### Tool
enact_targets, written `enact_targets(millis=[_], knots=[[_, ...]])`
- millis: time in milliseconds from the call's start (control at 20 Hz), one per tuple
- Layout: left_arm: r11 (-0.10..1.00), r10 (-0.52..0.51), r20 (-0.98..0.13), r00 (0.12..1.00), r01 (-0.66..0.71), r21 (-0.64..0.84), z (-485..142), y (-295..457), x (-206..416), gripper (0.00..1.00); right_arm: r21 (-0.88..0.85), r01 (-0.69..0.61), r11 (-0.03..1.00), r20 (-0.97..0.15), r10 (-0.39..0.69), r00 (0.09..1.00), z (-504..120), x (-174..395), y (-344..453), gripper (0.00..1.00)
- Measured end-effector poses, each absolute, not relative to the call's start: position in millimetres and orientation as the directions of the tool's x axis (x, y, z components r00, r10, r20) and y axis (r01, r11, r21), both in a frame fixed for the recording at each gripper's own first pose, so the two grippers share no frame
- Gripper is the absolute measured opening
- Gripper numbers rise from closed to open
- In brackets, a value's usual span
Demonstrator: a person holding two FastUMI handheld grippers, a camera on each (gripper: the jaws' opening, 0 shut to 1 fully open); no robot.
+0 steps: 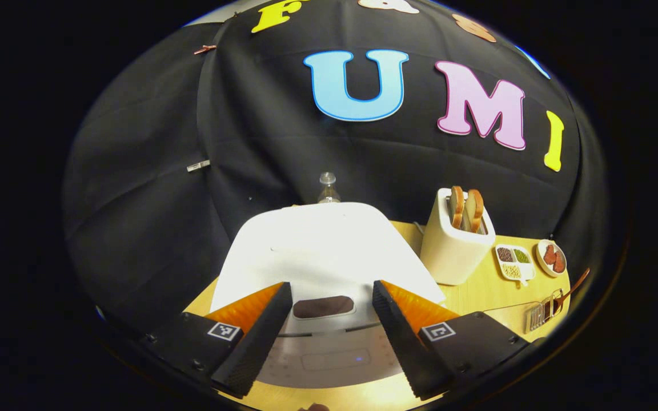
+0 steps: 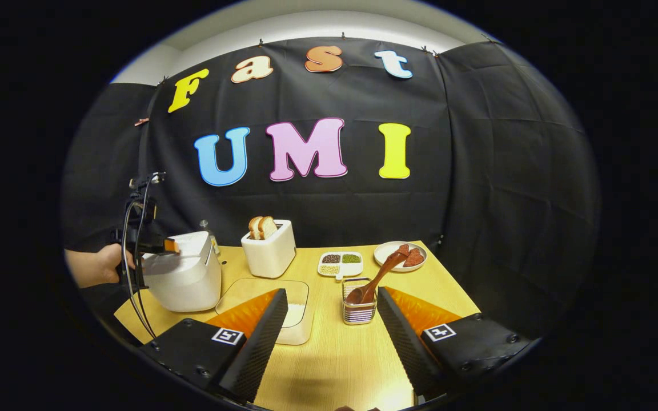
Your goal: Close the left gripper, press the button to open the rice cooker; take a wooden spoon from the chopstick holder with the right hand, scoop a spoonful of rice and pour it into the rice cooker, then put the wooden spoon back into the chopstick holder.
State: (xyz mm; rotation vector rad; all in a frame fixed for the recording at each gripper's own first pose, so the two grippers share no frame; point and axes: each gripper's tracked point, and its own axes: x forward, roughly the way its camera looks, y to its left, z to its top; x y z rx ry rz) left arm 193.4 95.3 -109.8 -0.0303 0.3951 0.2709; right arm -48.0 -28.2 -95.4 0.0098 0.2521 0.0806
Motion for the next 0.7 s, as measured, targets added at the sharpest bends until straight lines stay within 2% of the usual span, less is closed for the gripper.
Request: enact_targets(millis=[450,700], knots=[[0.968,0.24,-0.397,0.886,-0.249,0.03,-109,91,188,1.0,0.038,-0.052,0.998,-0.234,0.06,0.97,-100,-44,-42,0.99],[0.986,0.164,-0.224,0.961,-0.162,0.028,-50,63,147,0.96,0.024,-0.022,0.999,-0.211,0.026,0.977,-80,-35,-58,0.99]])
